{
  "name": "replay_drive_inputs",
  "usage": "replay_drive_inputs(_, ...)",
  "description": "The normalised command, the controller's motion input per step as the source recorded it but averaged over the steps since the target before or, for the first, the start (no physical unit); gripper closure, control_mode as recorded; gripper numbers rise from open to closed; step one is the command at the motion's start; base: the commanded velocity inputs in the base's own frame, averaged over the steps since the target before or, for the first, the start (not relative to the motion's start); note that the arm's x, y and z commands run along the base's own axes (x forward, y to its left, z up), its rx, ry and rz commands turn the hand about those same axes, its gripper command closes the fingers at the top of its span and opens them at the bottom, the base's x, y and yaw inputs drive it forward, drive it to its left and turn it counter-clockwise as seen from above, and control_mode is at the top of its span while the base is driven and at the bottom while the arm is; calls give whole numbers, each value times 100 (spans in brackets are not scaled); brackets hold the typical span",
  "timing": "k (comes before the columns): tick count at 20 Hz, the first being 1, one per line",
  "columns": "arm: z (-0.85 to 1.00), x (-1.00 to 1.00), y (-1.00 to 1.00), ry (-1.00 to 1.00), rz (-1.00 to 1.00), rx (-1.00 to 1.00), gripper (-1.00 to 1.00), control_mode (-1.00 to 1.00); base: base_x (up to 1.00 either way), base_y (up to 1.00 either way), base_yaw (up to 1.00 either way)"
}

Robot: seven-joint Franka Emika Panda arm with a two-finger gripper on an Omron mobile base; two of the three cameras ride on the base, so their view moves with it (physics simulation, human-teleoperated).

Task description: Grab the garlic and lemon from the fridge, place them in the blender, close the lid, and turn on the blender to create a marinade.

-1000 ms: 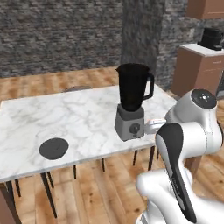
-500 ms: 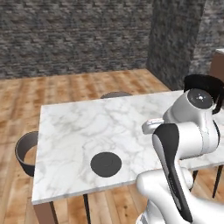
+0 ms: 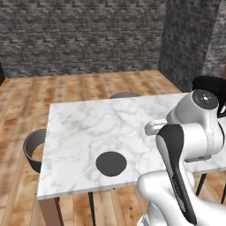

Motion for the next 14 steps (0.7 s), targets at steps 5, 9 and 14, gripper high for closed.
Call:
replay_drive_inputs(5, 0, 0, 0, 0, 0, 0, 100, 100, 3, 0, 0)
replay_drive_inputs(9, 0, 0, 0, 0, 0, 0, 100, 100, 5, 0, 0)
replay_drive_inputs(14, 26, 16, -8, -6, 0, 0, 100, -100, 0, 0, 0)
